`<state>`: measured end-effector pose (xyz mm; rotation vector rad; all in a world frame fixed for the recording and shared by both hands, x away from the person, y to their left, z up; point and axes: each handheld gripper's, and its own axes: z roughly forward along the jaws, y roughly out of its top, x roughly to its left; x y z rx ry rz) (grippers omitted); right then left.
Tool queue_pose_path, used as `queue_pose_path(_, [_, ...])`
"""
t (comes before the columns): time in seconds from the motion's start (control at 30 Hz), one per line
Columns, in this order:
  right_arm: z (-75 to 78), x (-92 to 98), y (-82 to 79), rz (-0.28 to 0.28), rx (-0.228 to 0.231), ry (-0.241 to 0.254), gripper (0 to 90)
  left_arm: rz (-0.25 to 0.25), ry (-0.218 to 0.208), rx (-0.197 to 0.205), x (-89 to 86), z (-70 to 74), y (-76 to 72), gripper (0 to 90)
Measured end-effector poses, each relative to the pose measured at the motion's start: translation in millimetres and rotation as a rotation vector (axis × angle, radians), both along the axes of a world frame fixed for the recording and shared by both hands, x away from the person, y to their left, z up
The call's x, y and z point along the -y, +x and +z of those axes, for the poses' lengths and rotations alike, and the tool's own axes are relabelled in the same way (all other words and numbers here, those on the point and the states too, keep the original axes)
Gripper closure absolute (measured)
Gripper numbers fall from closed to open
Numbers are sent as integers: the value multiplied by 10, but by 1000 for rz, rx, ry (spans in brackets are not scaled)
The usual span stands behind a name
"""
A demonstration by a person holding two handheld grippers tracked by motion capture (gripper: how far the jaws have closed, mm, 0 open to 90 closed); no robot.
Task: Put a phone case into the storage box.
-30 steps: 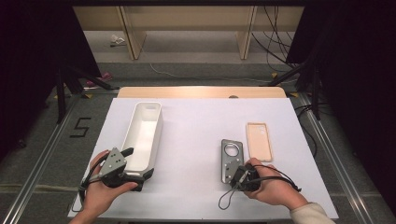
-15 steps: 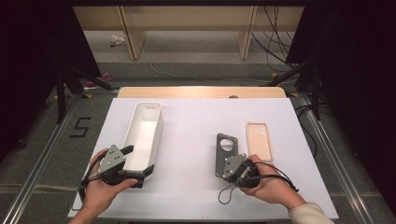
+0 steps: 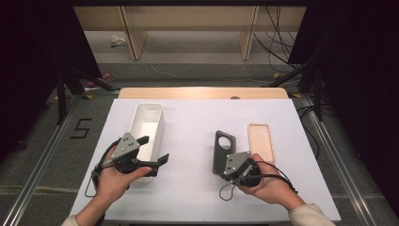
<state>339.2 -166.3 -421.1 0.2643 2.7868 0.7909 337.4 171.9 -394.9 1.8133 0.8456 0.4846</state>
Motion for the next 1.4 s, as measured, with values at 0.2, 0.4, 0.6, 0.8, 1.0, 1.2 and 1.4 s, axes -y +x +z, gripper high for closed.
queue_pose_path(0.2, [22, -36, 11, 3, 6, 14, 886, -23, 4, -30, 193, 55, 134, 94])
queue_pose_path(0.4, [41, -93, 20, 9, 16, 16, 887, -31, -2, -49, 368, 95, 266, 133])
queue_pose_path(0.6, [51, -112, 29, 11, 19, 23, 886, -35, 3, -66, 500, 105, 392, 146])
queue_pose_path(0.8, [56, -133, 34, 13, 28, 28, 887, -43, 24, -90, 630, 126, 513, 151])
queue_pose_path(1.0, [72, -149, 31, 7, 15, 36, 887, -60, 42, -123, 782, 110, 590, 157])
queue_pose_path(1.2, [76, -171, 36, 16, 23, 43, 887, -68, 43, -169, 930, 73, 664, 174])
queue_pose_path(1.4, [88, -203, 32, 24, 31, 49, 887, -71, 55, -225, 1073, 41, 769, 231])
